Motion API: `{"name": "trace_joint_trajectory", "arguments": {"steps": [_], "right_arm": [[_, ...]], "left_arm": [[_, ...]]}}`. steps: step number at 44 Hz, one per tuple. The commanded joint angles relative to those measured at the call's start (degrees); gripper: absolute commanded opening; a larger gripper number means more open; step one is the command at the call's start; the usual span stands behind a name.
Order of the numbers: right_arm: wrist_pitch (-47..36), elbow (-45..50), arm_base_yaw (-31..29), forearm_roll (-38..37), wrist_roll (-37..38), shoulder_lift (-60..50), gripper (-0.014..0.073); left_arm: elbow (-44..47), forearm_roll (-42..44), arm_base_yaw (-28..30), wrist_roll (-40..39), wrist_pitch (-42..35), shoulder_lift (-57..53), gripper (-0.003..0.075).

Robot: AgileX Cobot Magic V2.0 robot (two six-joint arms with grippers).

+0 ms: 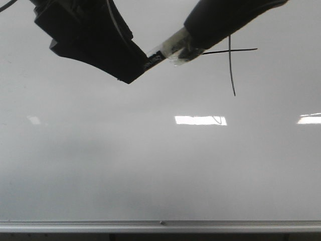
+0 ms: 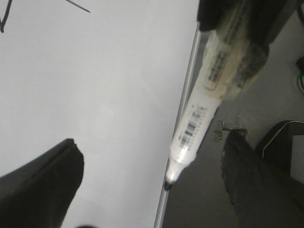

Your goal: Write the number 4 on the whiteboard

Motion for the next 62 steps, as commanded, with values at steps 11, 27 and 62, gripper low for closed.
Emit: {"name": "trace_joint_trajectory", "arguments": {"steps": [11, 27, 62], "right_arm": [[-5.4, -1.9, 3.6, 4.7, -0.7, -1.5, -0.0062], [-5.5, -1.9, 3.6, 5.4, -0.7, -1.5, -0.0062], [-10.9, 10.2, -10.7, 6.1, 2.6, -21.7, 0.0483]], "left_arm": [[-1.8, -2.8, -0.4, 0.1, 0.1, -2.0, 0.0506], [-1.8, -6.4, -0.4, 0.1, 1.0, -2.0, -0.002], [2.0, -3.3, 15.1, -7.1, -1.1, -6.2, -0.002]]}}
